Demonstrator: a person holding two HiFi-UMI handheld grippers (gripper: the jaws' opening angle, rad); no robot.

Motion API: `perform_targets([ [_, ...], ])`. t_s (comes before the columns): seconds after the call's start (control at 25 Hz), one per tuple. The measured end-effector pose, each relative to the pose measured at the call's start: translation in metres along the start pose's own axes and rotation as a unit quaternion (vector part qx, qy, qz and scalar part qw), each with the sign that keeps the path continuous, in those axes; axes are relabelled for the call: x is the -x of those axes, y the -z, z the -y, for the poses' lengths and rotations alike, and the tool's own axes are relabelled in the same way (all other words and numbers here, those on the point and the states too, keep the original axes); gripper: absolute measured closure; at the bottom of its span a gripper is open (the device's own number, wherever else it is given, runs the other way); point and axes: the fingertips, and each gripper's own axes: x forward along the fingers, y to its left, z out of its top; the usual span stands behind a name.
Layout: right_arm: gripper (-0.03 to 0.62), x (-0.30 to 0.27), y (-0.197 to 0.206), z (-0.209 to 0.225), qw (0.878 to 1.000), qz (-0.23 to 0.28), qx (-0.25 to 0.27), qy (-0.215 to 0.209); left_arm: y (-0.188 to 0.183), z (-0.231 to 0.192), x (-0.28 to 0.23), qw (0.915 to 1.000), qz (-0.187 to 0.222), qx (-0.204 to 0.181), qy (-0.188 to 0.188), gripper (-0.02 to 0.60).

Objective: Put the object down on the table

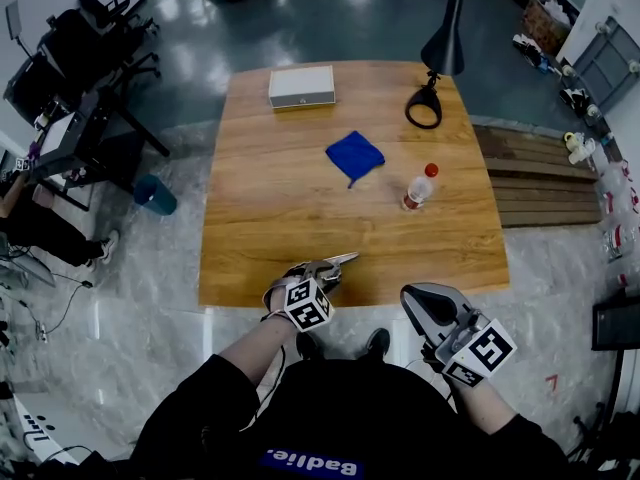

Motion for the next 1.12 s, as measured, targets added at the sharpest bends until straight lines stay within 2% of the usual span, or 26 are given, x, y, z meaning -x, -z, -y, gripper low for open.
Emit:
perform_targets([
  [0.12, 0.589, -0.002, -0.006, 0.0, 1.0, 0.008, 0.001, -0.006, -0.038, -0.001, 0.043, 0.9964, 0.067, 0.05, -0.012, 0.431],
  [0.24, 0.589, -0.003, -0.01, 0.001, 1.0, 0.013, 0.005, -0.01, -0.077, -0.003, 0.088, 0.9872, 0.133, 0.084, -0.025, 0.433],
  [0.32, 0.589, -0.005, -0.011, -0.001, 1.0, 0.015, 0.006, -0.013, -0.097, -0.007, 0.118, 0.9787, 0.175, 0.099, -0.041, 0.453],
  [0.4, 0.589, -0.008, -0.012, -0.002, 1.0, 0.017, 0.007, -0.017, -0.111, -0.011, 0.147, 0.9683, 0.213, 0.118, -0.054, 0.507],
  [0.52, 0.589, -0.012, -0.014, -0.005, 1.0, 0.018, 0.009, -0.022, -0.13, -0.015, 0.187, 0.9529, 0.267, 0.132, -0.059, 0.549],
  [0.68, 0.589, -0.018, -0.016, -0.008, 0.999, 0.019, 0.012, -0.032, -0.138, -0.02, 0.223, 0.9336, 0.314, 0.162, -0.06, 0.572],
  [0.84, 0.589, -0.025, -0.016, -0.013, 0.999, 0.018, 0.018, -0.04, -0.143, -0.023, 0.247, 0.9004, 0.372, 0.221, -0.045, 0.572],
  [0.88, 0.589, -0.026, -0.016, -0.015, 0.999, 0.018, 0.021, -0.043, -0.145, -0.022, 0.25, 0.8947, 0.382, 0.227, -0.043, 0.572],
  [1.0, 0.589, -0.029, -0.017, -0.021, 0.998, 0.019, 0.029, -0.05, -0.15, -0.014, 0.256, 0.8876, 0.396, 0.232, -0.037, 0.573],
  [1.12, 0.589, -0.03, -0.018, -0.022, 0.998, 0.018, 0.035, -0.052, -0.157, -0.009, 0.258, 0.8863, 0.401, 0.229, -0.031, 0.573],
])
